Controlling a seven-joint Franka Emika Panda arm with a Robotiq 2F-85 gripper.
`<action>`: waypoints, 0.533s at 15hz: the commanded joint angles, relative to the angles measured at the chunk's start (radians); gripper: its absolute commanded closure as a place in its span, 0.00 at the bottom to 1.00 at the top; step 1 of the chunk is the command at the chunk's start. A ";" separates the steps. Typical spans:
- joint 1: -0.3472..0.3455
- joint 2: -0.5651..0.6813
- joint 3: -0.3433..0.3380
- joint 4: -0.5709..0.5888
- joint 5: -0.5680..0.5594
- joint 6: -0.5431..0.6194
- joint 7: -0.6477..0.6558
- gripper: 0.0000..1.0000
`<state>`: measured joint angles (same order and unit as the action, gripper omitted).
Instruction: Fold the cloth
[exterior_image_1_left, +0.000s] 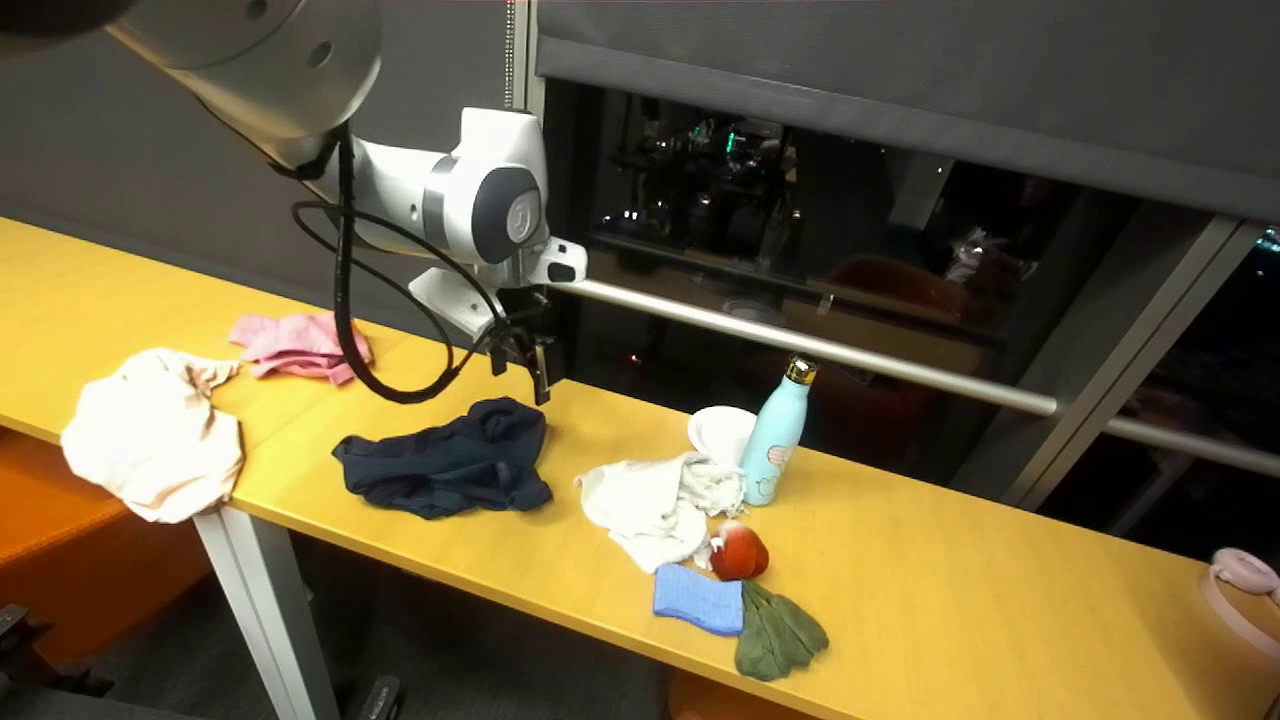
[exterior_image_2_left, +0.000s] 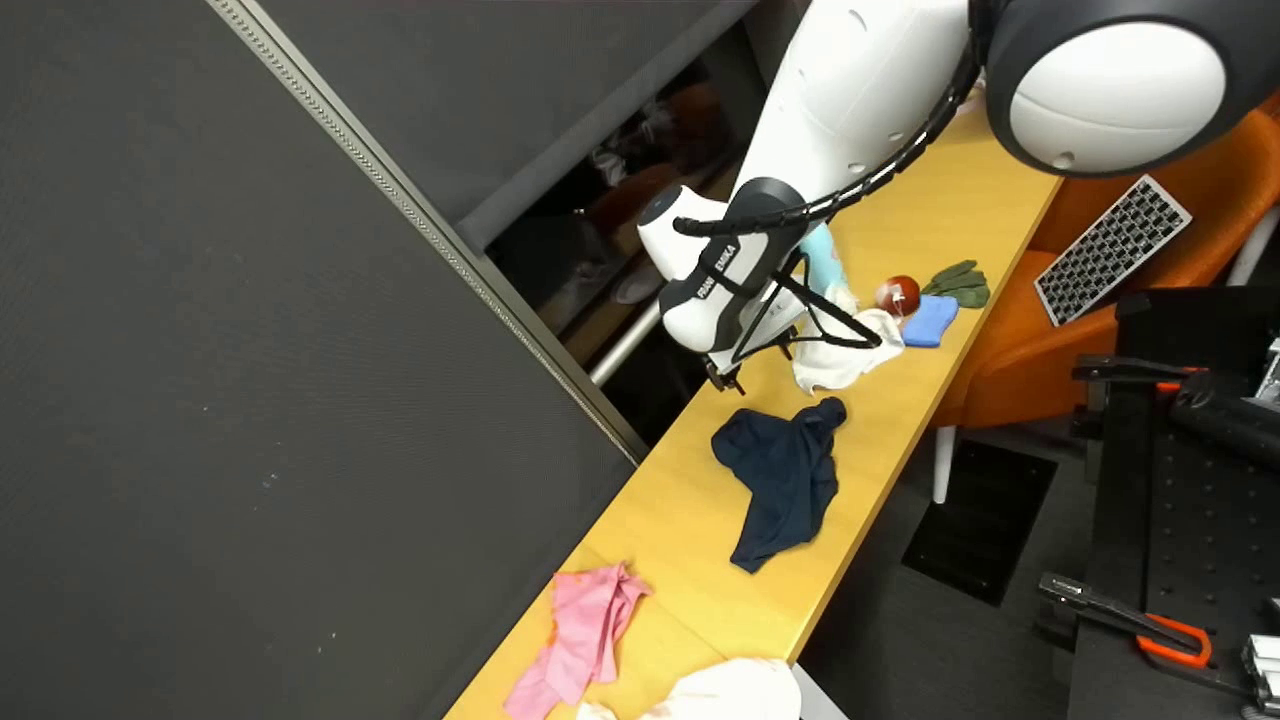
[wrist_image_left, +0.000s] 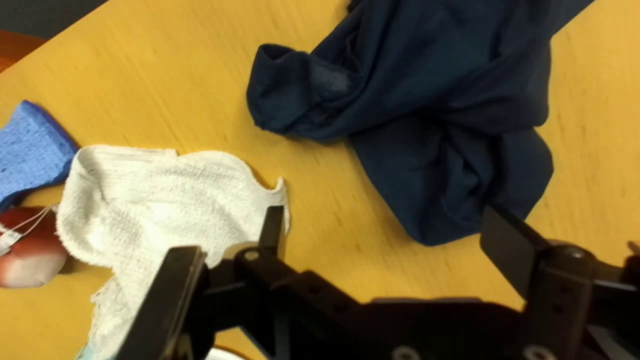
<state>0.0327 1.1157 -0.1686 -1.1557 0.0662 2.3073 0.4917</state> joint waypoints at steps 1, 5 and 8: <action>-0.001 0.033 0.056 -0.060 0.025 0.088 -0.017 0.00; -0.022 0.164 0.095 -0.007 0.036 0.162 -0.055 0.00; -0.037 0.257 0.118 0.045 0.050 0.240 -0.101 0.00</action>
<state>0.0248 1.2793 -0.0859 -1.1985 0.0875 2.4868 0.4566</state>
